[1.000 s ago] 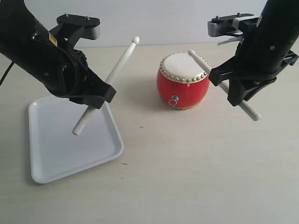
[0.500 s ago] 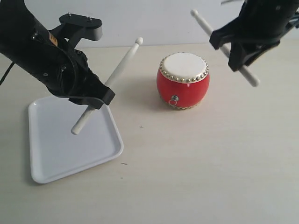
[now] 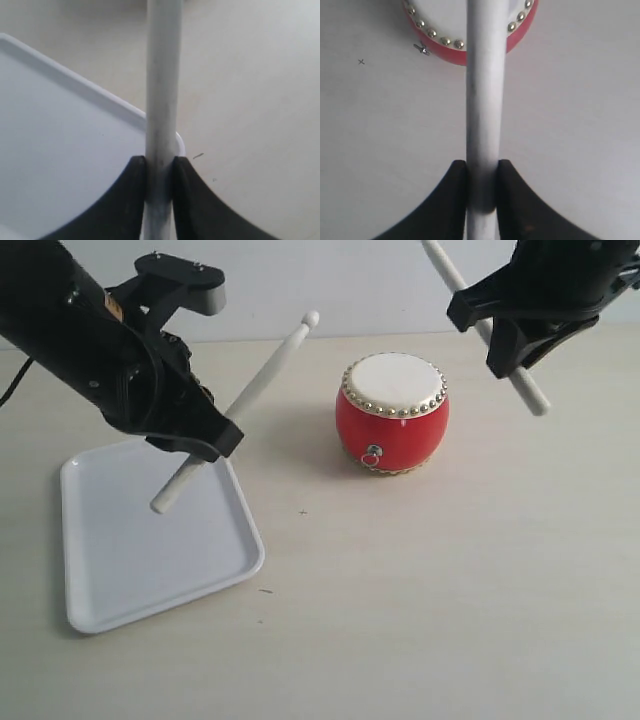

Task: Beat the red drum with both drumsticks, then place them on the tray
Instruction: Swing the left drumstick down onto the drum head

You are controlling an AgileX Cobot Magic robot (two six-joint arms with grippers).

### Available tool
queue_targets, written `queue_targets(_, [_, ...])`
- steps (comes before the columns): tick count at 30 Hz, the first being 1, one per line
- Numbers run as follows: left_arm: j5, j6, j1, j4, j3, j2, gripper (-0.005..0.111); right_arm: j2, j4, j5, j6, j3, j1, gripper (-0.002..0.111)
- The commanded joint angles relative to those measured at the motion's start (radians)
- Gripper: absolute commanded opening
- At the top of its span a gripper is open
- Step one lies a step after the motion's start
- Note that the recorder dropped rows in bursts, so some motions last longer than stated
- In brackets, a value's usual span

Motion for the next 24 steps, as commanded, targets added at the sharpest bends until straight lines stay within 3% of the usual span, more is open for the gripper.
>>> queue_targets(1, [0.127, 0.033, 0.003, 0.001, -0.132, 0.072, 0.000, -0.046, -0.012, 0.006, -0.001, 0.051, -0.033, 0.000])
queue_targets(14, [0.372, 0.049, -0.041, -0.006, -0.507, 0.284, 0.000, -0.110, -0.015, -0.035, -0.001, 0.171, -0.062, 0.000])
queue_targets(24, [0.355, 0.060, -0.072, 0.030, -0.585, 0.378, 0.000, -0.111, -0.013, -0.036, -0.003, 0.180, -0.062, 0.000])
